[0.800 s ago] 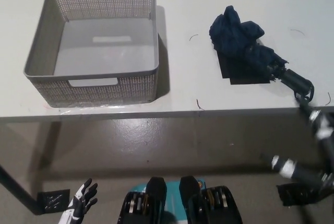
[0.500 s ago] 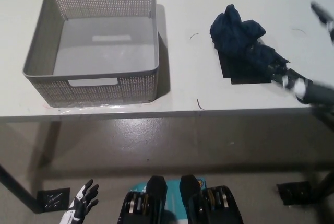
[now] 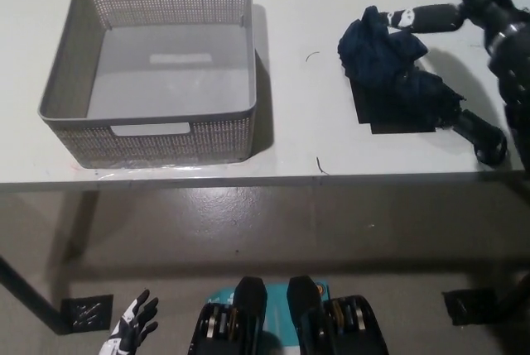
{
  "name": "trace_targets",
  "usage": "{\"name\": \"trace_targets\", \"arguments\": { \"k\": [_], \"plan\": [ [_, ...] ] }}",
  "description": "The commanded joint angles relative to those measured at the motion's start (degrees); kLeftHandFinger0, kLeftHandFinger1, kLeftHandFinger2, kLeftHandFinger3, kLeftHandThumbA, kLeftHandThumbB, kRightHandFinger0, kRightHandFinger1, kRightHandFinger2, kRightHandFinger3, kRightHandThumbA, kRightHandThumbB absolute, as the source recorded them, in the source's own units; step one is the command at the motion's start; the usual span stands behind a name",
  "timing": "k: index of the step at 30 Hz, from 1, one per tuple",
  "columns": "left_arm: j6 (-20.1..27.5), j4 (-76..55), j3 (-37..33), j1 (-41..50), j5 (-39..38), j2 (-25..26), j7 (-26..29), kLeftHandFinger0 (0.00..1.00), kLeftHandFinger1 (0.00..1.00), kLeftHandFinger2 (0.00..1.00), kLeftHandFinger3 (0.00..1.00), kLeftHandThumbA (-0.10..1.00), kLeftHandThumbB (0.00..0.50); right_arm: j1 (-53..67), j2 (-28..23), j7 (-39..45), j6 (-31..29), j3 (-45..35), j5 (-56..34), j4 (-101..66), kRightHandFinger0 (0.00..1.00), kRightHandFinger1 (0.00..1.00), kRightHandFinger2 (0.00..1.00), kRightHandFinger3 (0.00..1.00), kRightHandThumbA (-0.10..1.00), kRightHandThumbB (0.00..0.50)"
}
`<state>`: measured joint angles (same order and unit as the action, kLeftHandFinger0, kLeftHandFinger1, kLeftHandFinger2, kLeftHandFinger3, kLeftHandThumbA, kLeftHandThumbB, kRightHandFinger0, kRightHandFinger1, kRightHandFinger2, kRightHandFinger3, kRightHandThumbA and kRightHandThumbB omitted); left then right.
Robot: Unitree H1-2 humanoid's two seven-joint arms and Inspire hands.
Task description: Use the right hand to pick up a umbrella on the right side and place it into a container on the lft side
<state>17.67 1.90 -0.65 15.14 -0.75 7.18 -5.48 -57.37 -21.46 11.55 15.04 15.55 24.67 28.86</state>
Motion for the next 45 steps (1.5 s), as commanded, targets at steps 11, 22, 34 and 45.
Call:
{"name": "trace_targets", "arguments": {
  "k": [11,22,34,45],
  "plan": [
    [5.0,-1.6,-1.7,2.3,0.3,0.5,-0.8,1.0,1.0,1.0,1.0,1.0,0.042,-17.6,7.8,-1.3,4.2,12.3,7.0,41.7,1.0,1.0,1.0,1.0,0.96,0.473],
    [5.0,-2.5,-2.4,1.9,0.1,1.4,-1.8,1.0,1.0,1.0,1.0,1.0,0.044,-12.2,6.9,-1.2,3.3,15.6,6.6,50.1,1.0,1.0,1.0,1.0,0.89,0.466],
    [4.5,-2.3,-3.2,0.8,-1.2,1.8,-3.0,1.0,1.0,1.0,1.0,1.0,0.013,-3.4,7.5,-22.3,-7.7,11.7,4.4,49.9,0.02,0.08,0.19,0.52,-0.1,0.199],
    [3.4,-2.3,-3.0,0.5,-1.9,2.0,-3.5,1.0,1.0,1.0,1.0,1.0,0.009,-5.7,7.8,-29.8,-15.6,5.7,2.0,48.1,0.05,0.44,0.85,0.9,-0.1,0.204]
  ]
}}
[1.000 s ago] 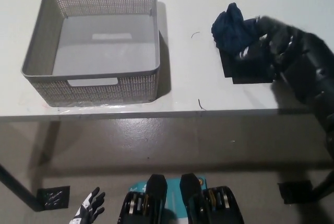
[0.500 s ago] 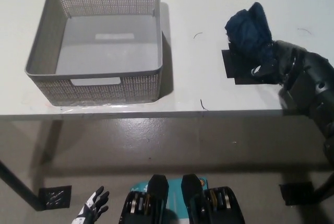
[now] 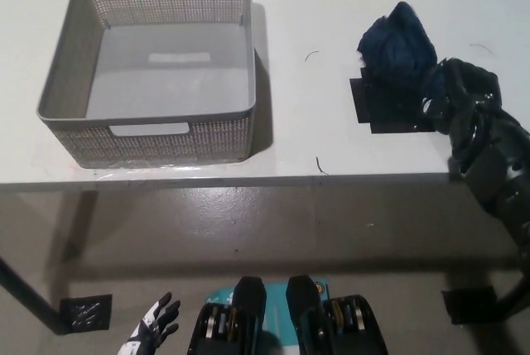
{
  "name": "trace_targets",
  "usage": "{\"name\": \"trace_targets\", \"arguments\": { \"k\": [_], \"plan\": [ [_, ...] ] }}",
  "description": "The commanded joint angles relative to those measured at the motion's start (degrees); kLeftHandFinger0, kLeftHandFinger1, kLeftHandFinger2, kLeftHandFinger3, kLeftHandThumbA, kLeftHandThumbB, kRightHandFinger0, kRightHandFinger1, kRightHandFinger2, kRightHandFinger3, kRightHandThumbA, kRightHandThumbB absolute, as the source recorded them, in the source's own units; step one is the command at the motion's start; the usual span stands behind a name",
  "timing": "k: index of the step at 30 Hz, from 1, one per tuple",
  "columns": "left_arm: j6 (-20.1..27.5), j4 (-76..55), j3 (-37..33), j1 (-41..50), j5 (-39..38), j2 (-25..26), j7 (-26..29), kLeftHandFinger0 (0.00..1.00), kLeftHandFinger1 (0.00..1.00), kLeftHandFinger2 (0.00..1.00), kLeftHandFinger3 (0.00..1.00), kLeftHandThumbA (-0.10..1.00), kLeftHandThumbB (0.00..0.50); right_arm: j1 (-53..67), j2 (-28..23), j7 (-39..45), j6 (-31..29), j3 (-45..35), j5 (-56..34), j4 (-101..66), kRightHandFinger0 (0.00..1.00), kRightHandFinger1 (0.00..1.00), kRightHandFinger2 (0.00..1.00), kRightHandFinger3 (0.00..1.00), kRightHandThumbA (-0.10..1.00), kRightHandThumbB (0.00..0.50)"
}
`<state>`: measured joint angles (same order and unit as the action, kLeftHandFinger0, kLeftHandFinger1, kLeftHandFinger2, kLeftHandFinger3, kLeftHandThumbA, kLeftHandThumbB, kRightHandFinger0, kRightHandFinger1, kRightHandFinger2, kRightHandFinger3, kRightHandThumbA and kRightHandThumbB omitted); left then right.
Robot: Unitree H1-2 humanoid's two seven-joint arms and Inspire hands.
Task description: Use the right hand to pick up a umbrella on the right side and place it into a container on the lft side
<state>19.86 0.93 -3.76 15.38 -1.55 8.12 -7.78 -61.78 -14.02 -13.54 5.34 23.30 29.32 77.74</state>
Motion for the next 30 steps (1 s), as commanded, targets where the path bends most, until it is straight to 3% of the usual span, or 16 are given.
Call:
{"name": "trace_targets", "arguments": {
  "k": [1,2,3,5,7,8,9,11,12,13,15,19,20,27,28,30],
  "plan": [
    [1.2,-1.4,0.0,0.3,-1.2,1.1,-1.4,1.0,1.0,1.0,1.0,1.0,0.008,-1.8,0.5,-5.0,-6.6,-2.6,-2.8,-1.3,0.08,0.45,0.76,0.75,-0.1,0.218],
    [1.2,-1.4,0.0,0.5,-1.4,1.2,-1.5,1.0,1.0,1.0,1.0,1.0,0.007,-2.4,0.7,-5.6,-7.9,-2.9,-2.7,-1.9,0.03,0.38,0.66,0.62,-0.1,0.223],
    [1.2,-1.4,0.0,0.6,-1.4,1.2,-1.5,1.0,1.0,1.0,1.0,1.0,0.007,-2.7,0.8,-6.0,-8.7,-3.1,-2.6,-2.3,0.01,0.36,0.65,0.6,-0.1,0.223],
    [1.5,-1.1,0.0,0.8,-1.5,1.2,-1.4,1.0,1.0,1.0,1.0,1.0,0.006,-4.7,1.6,-4.9,-9.0,-3.8,-2.9,-3.4,0.0,0.34,0.75,0.7,-0.1,0.202],
    [1.4,-1.1,0.0,1.0,-1.7,1.1,-1.4,1.0,1.0,1.0,1.0,1.0,0.002,-6.4,2.4,-3.2,-9.0,-4.5,-3.4,-6.5,0.0,0.35,0.78,0.74,-0.1,0.188],
    [1.5,-1.1,0.1,1.2,-1.6,1.1,-1.4,1.0,1.0,1.0,1.0,0.99,0.0,-6.7,2.8,-2.3,-8.9,-4.8,-3.6,-9.3,0.0,0.37,0.81,0.79,-0.1,0.171],
    [1.6,-1.0,0.1,1.1,-1.5,1.1,-1.4,1.0,1.0,1.0,1.0,0.99,0.0,-6.9,3.1,-2.0,-9.1,-4.8,-3.5,-11.2,0.01,0.41,0.85,0.84,-0.1,0.187],
    [1.7,-0.9,0.0,1.1,-1.3,1.3,-1.6,1.0,1.0,1.0,1.0,0.99,0.0,-7.1,4.1,-1.4,-8.5,-5.0,-3.5,-15.3,0.0,0.39,0.81,0.8,-0.1,0.178],
    [1.8,-0.9,0.0,1.2,-1.3,1.1,-1.6,1.0,1.0,1.0,1.0,0.99,0.0,-7.3,4.8,-1.5,-9.0,-4.3,-2.7,-18.0,0.0,0.32,0.76,0.72,-0.1,0.172],
    [1.9,-0.9,0.1,1.2,-1.0,1.1,-1.4,1.0,1.0,1.0,1.0,0.99,0.0,-7.2,5.7,-0.8,-8.5,-4.6,-3.0,-20.6,0.0,0.32,0.77,0.74,-0.1,0.149],
    [1.5,-1.2,0.1,1.3,-0.7,1.3,-1.5,1.0,1.0,1.0,1.0,0.99,0.0,-7.1,7.5,0.6,-6.0,-4.4,-2.7,-27.4,0.0,0.32,0.75,0.71,-0.1,0.196],
    [1.4,-1.6,0.1,1.3,-0.1,1.5,-1.3,1.0,1.0,1.0,1.0,0.98,0.013,-6.2,9.7,3.4,-4.6,-3.2,-1.5,-38.6,0.0,0.28,0.71,0.86,-0.1,0.161],
    [1.2,-1.8,0.2,1.6,0.4,1.6,-1.2,1.0,1.0,1.0,1.0,0.99,0.023,-6.2,10.8,3.8,-4.8,-2.4,-0.7,-41.7,0.0,0.27,0.67,0.8,-0.1,0.174],
    [3.3,-0.9,0.1,1.9,0.0,1.7,-1.5,1.0,1.0,1.0,1.0,0.99,0.0,-9.1,16.8,7.7,-2.5,-1.6,-1.5,-49.4,0.0,0.25,0.65,0.79,-0.1,0.131],
    [3.3,-0.6,0.0,1.8,-0.1,1.5,-1.5,1.0,1.0,1.0,1.0,0.99,0.0,-10.3,17.9,8.3,-0.7,-1.5,-1.1,-49.8,0.0,0.26,0.66,0.79,-0.1,0.102],
    [3.0,-0.4,-0.3,1.6,0.1,1.3,-1.5,1.0,1.0,1.0,1.0,0.99,0.0,-13.0,20.0,9.8,1.9,-1.4,-0.9,-49.7,0.0,0.25,0.65,0.77,-0.1,0.102]
  ]
}}
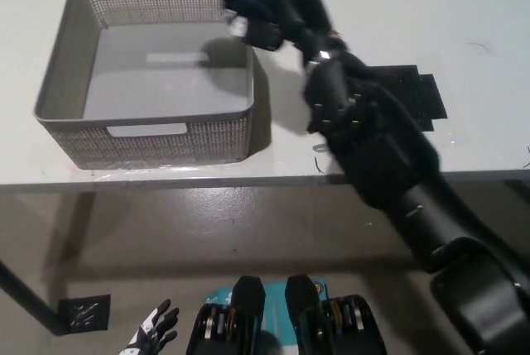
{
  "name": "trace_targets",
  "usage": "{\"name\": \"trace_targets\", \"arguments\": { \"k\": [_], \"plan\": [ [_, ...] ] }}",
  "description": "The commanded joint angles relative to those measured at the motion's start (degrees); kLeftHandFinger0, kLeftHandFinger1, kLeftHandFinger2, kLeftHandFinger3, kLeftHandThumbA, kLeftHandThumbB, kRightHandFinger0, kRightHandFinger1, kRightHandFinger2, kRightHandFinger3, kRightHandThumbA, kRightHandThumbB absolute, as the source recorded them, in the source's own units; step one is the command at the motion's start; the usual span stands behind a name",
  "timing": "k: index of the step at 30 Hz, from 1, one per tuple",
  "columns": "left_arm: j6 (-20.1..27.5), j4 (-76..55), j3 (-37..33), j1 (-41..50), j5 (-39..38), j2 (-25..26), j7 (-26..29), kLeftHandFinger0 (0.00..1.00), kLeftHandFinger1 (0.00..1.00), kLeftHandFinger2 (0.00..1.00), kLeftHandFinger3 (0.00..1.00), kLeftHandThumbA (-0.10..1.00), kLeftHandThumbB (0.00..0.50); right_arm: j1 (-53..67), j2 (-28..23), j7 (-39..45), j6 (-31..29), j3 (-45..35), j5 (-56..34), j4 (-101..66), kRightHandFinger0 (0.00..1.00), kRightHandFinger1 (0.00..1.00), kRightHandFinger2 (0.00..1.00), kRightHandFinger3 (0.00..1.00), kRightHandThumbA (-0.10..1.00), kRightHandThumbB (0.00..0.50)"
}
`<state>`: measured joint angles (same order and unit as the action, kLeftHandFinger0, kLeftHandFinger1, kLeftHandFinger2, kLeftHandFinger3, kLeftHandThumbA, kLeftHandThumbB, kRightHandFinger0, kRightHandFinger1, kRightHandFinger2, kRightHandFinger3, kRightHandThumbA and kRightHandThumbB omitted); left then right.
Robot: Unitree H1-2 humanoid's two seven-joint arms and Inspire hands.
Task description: Use the right hand to pick up a umbrella on the right side and place it into a container on the lft side
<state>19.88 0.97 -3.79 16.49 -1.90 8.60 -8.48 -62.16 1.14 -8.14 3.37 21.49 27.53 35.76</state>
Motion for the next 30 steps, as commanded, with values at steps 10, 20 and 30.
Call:
{"name": "trace_targets", "arguments": {
  "k": [10,20,30],
  "plan": [
    [3.5,0.0,-1.1,0.7,0.9,0.4,-0.7,1.0,1.0,1.0,1.0,0.99,0.0,-22.5,13.2,1.3,2.2,1.8,2.2,11.2,0.01,0.21,0.66,0.72,-0.1,0.236],
    [2.4,-1.8,-2.0,1.0,0.9,1.0,-1.3,1.0,1.0,1.0,1.0,0.99,0.003,-25.8,14.2,5.4,6.2,2.7,1.5,27.3,1.0,1.0,1.0,1.0,0.7,0.415],
    [1.6,-3.5,-2.2,1.4,2.2,1.6,-1.7,1.0,1.0,1.0,1.0,1.0,0.015,-23.5,10.4,10.4,7.8,5.5,2.3,32.2,1.0,1.0,1.0,1.0,0.84,0.45]
  ]
}}
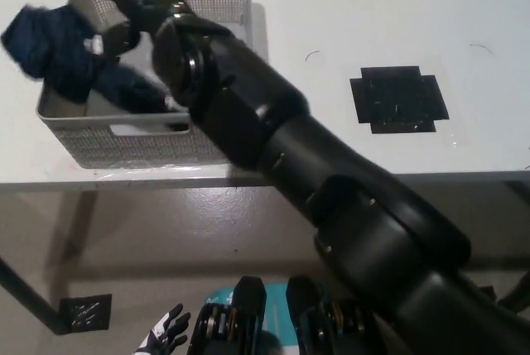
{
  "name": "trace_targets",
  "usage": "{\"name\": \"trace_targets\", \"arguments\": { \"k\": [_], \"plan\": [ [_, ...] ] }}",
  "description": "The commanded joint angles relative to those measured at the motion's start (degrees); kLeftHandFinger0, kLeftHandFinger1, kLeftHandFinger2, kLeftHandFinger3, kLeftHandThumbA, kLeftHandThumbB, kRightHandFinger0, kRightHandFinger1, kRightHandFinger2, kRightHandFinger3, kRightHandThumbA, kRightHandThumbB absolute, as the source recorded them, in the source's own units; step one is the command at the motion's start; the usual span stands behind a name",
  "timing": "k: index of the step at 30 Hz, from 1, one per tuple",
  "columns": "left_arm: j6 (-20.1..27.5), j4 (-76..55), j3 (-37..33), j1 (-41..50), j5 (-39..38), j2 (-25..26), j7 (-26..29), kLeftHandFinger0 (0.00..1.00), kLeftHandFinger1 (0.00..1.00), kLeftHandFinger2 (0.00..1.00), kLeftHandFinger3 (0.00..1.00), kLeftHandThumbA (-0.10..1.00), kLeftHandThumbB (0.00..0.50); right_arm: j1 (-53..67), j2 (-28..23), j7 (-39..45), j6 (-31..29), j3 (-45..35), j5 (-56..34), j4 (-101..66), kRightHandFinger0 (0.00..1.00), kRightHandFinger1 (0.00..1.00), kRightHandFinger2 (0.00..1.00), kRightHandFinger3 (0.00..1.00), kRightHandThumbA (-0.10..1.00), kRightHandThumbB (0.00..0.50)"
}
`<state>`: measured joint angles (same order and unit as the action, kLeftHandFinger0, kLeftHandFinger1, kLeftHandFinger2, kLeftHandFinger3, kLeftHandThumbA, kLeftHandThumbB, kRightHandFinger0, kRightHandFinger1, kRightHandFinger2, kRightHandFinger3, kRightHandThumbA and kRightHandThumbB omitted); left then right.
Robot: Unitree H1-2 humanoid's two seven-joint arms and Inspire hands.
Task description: Use the right hand to pick up a umbrella on the right side and place it into a container on the lft side
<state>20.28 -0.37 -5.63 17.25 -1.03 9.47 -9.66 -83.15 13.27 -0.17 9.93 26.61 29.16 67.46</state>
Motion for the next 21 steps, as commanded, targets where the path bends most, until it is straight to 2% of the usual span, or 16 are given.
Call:
{"name": "trace_targets", "arguments": {
  "k": [1,6,10,11,13,15,16,19,21],
  "plan": [
    [1.1,-2.4,-0.3,0.5,1.8,0.9,-0.4,1.0,1.0,1.0,1.0,1.0,0.013,-2.3,-2.1,2.3,1.2,0.5,0.7,0.6,1.0,1.0,1.0,1.0,0.85,0.451],
    [1.2,-2.2,-0.4,0.0,1.4,0.8,-0.8,1.0,1.0,1.0,1.0,1.0,0.0,-1.1,-3.8,3.5,1.5,0.7,0.5,0.2,1.0,1.0,1.0,1.0,0.91,0.45],
    [1.0,-1.8,-0.6,-0.6,1.8,0.3,-0.7,1.0,1.0,1.0,1.0,1.0,0.0,-0.5,-5.0,4.2,1.5,0.1,-0.1,-1.8,1.0,1.0,1.0,1.0,1.0,0.469],
    [0.9,-2.0,-0.7,-0.6,1.9,0.3,-0.7,1.0,1.0,1.0,1.0,1.0,0.0,-0.3,-5.4,4.5,1.6,-0.2,-0.3,-2.8,1.0,1.0,1.0,1.0,0.99,0.469],
    [0.5,-2.3,-0.6,-0.6,1.6,0.2,-0.6,1.0,1.0,1.0,1.0,1.0,0.008,2.2,-7.3,4.9,1.4,-2.4,-2.1,-9.9,1.0,1.0,1.0,1.0,1.0,0.463],
    [0.6,-2.7,-0.3,-0.5,1.4,0.7,-0.8,1.0,1.0,1.0,1.0,1.0,0.007,8.0,-9.9,5.4,1.8,-6.5,-4.9,-24.0,1.0,1.0,1.0,1.0,1.0,0.45],
    [-0.2,-3.1,0.0,-0.7,0.9,1.1,-0.9,1.0,1.0,1.0,1.0,1.0,0.026,11.1,-10.9,6.6,2.1,-9.1,-7.5,-31.8,1.0,1.0,1.0,1.0,1.0,0.423],
    [0.1,-3.4,0.6,-0.3,-0.3,1.7,-1.2,1.0,1.0,1.0,1.0,1.0,0.005,20.6,-12.9,7.2,1.3,-14.1,-12.0,-52.3,1.0,1.0,1.0,1.0,1.0,0.399],
    [0.4,-3.0,0.9,-0.6,-0.6,1.9,-1.3,1.0,1.0,1.0,1.0,1.0,0.001,26.0,-14.2,6.5,3.5,-15.9,-11.3,-64.3,1.0,1.0,1.0,1.0,1.0,0.397]
  ]
}}
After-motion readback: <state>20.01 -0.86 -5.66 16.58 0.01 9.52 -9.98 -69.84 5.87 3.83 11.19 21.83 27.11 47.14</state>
